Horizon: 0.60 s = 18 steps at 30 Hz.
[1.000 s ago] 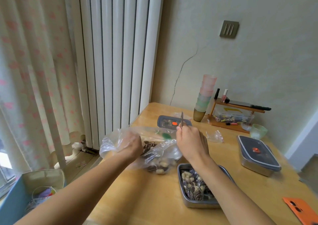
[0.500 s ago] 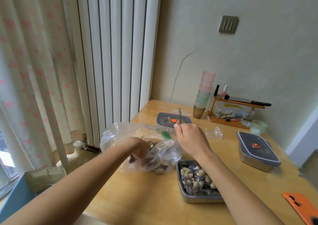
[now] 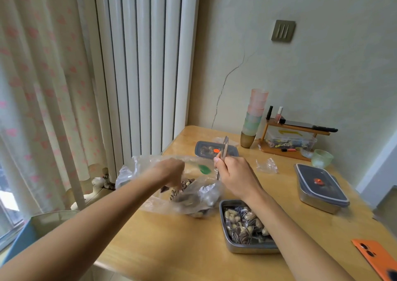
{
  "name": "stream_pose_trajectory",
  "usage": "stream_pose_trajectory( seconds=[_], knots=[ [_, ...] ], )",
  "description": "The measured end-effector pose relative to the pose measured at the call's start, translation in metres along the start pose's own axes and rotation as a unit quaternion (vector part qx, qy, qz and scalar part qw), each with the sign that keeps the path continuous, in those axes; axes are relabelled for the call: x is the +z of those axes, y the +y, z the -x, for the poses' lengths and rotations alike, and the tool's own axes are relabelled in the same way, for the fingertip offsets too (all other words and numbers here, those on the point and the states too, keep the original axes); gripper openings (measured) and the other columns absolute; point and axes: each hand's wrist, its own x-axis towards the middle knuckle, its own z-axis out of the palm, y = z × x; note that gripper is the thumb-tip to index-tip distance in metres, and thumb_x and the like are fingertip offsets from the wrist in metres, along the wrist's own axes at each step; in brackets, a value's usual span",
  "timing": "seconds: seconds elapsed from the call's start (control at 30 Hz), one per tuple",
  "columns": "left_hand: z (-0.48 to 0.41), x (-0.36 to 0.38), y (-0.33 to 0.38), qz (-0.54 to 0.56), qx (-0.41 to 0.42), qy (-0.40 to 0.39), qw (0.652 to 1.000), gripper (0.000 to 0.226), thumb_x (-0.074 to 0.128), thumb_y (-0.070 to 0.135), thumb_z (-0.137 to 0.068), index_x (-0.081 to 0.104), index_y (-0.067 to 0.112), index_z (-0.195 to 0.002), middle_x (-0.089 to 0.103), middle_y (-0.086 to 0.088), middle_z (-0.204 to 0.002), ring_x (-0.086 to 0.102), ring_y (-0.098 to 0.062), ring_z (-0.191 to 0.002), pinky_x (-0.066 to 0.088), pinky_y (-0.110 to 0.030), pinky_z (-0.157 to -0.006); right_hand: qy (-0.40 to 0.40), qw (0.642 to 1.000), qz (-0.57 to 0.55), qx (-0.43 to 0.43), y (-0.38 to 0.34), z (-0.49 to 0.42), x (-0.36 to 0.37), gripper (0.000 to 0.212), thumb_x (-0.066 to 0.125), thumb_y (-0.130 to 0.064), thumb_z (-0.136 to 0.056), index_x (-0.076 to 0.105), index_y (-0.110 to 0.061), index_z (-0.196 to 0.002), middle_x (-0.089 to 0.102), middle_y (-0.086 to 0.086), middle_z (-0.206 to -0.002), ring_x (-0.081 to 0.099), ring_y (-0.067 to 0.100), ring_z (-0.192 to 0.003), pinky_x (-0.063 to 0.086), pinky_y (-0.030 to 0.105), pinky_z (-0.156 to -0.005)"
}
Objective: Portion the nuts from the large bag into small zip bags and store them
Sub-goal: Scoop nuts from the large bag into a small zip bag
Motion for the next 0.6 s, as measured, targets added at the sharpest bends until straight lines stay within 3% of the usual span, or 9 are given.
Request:
stream_pose_trajectory(
  seconds=[0.13, 0.23, 0.3, 0.4, 0.5, 0.6],
  knots=[
    [0.004, -0.022, 0.011, 0.042, 0.125, 0.109, 0.985, 0.02, 0.071, 0.011, -0.091, 0.069, 0.017, -0.11, 0.064, 0.002, -0.108, 0.063, -0.015, -0.096, 0.047, -0.014, -0.074, -0.009, 1.0, 0.004, 0.005, -0.002, -0.002, 0.001, 0.046, 0.041, -0.032, -0.11, 0.056, -0.016, -0.069, 0.057, 0.001, -0.062, 0.057, 0.022, -0.061, 0.043, 0.041, -0.058],
    [-0.002, -0.013, 0.007, -0.017, 0.141, 0.197, 0.97, 0.039, 0.072, 0.007, -0.087, 0.058, 0.024, -0.119, 0.047, -0.002, -0.136, 0.064, -0.02, -0.093, 0.058, -0.032, -0.07, -0.012, 1.0, 0.013, 0.001, -0.008, -0.002, 0.0, 0.049, 0.041, -0.031, -0.11, 0.05, -0.017, -0.064, 0.052, -0.002, -0.058, 0.053, 0.02, -0.057, 0.036, 0.037, -0.055],
    [-0.007, 0.001, -0.001, -0.057, 0.113, 0.166, 0.978, 0.057, 0.078, 0.009, -0.084, 0.053, 0.028, -0.132, 0.036, -0.005, -0.152, 0.067, -0.024, -0.096, 0.061, -0.038, -0.072, -0.017, 1.0, 0.018, -0.006, -0.012, 0.0, 0.0, 0.049, 0.04, -0.03, -0.11, 0.049, -0.017, -0.063, 0.052, -0.001, -0.059, 0.053, 0.02, -0.057, 0.033, 0.036, -0.055],
    [-0.006, 0.019, -0.009, -0.069, 0.053, 0.052, 0.995, 0.081, 0.087, 0.018, -0.077, 0.044, 0.024, -0.145, 0.044, -0.011, -0.147, 0.064, -0.03, -0.108, 0.059, -0.044, -0.088, -0.033, 0.999, 0.03, -0.016, -0.015, 0.004, -0.005, 0.049, 0.039, -0.029, -0.11, 0.042, -0.024, -0.061, 0.052, -0.001, -0.059, 0.053, 0.018, -0.057, 0.033, 0.035, -0.055],
    [-0.003, 0.038, -0.015, -0.087, -0.032, -0.017, 0.996, 0.063, 0.076, 0.01, -0.085, 0.044, 0.005, -0.139, 0.059, -0.013, -0.126, 0.066, -0.028, -0.103, 0.059, -0.037, -0.089, -0.045, 0.998, 0.045, -0.013, -0.015, 0.006, -0.011, 0.048, 0.039, -0.03, -0.11, 0.044, -0.024, -0.063, 0.057, 0.001, -0.063, 0.054, 0.018, -0.059, 0.034, 0.034, -0.056],
    [0.001, 0.043, -0.016, -0.09, -0.086, -0.09, 0.988, 0.036, 0.077, 0.017, -0.086, 0.069, 0.0, -0.117, 0.073, -0.003, -0.106, 0.07, -0.016, -0.088, 0.06, -0.029, -0.085, -0.048, 0.998, 0.038, -0.011, -0.013, 0.006, -0.013, 0.044, 0.04, -0.03, -0.11, 0.052, -0.019, -0.069, 0.062, 0.005, -0.068, 0.058, 0.022, -0.064, 0.034, 0.033, -0.059]
  ],
)
